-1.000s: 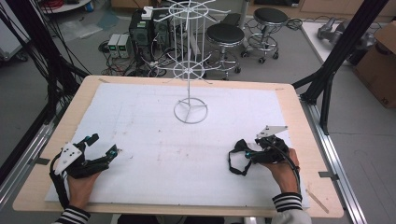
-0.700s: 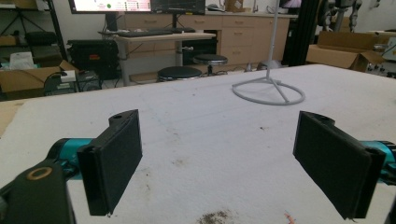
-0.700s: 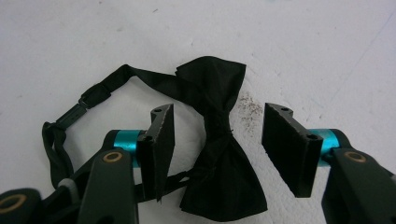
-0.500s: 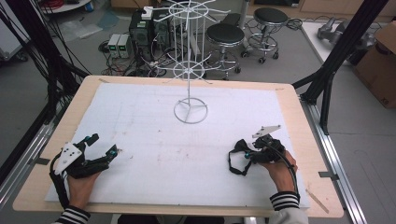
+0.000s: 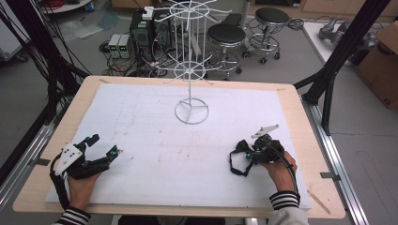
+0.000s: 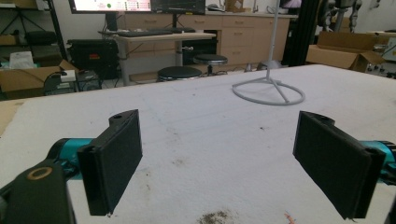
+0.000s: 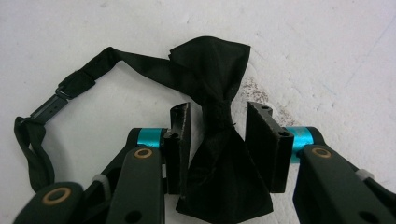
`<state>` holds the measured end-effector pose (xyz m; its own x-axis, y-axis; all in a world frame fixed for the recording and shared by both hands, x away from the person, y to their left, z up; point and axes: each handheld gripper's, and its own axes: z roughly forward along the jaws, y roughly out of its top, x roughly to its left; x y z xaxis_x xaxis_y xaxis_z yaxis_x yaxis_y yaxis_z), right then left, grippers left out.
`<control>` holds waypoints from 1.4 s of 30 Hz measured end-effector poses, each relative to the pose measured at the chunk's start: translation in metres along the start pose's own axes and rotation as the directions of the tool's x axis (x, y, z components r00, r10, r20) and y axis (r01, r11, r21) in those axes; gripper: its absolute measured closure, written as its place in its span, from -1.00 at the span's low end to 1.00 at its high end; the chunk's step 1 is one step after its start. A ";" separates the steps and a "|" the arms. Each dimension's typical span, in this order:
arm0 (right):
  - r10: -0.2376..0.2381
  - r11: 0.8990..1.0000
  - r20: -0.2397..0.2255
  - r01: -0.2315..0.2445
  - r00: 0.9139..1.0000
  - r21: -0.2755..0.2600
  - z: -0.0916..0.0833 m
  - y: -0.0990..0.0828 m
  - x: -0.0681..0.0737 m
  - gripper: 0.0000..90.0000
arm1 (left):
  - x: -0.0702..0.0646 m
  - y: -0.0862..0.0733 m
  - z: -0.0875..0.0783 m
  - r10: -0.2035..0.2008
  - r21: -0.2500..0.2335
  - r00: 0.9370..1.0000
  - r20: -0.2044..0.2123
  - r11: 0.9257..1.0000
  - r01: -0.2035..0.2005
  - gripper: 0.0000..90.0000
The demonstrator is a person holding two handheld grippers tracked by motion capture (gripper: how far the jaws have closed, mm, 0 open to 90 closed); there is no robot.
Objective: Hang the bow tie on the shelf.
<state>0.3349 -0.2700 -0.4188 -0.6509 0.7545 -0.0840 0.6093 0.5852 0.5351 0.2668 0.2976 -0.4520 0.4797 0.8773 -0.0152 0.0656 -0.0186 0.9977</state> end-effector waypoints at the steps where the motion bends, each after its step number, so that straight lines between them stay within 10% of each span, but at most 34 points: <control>1: -0.001 1.000 0.001 0.001 1.000 0.005 0.000 0.000 0.000 0.35 | 0.000 0.000 0.000 0.000 0.000 1.000 0.000 1.000 0.000 -0.65; 20: 0.005 1.000 0.022 -0.005 1.000 0.030 0.001 0.002 0.004 0.70 | 0.000 0.000 0.000 -0.002 0.000 1.000 -0.002 1.000 0.002 -0.65; 29: 0.025 0.995 0.025 -0.022 0.999 -0.096 -0.010 0.005 0.009 0.70 | 0.000 0.000 0.000 -0.003 -0.001 1.000 -0.001 1.000 0.003 -0.64; 34: 0.037 0.979 0.041 -0.028 0.998 -0.203 -0.018 0.006 0.014 0.70 | 0.000 0.000 0.000 -0.002 -0.001 1.000 -0.001 1.000 0.002 -0.64; 42: 0.046 0.917 0.029 -0.030 0.999 -0.397 -0.030 0.013 0.023 0.70 | 0.000 0.000 0.000 -0.002 0.000 1.000 -0.001 1.000 0.002 -0.64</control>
<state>0.3141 -0.2543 -0.3887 -0.6086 0.7890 -0.0841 0.3988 0.3957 0.8273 0.2668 0.2977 -0.4521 0.4789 0.8777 -0.0172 0.0662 -0.0165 0.9977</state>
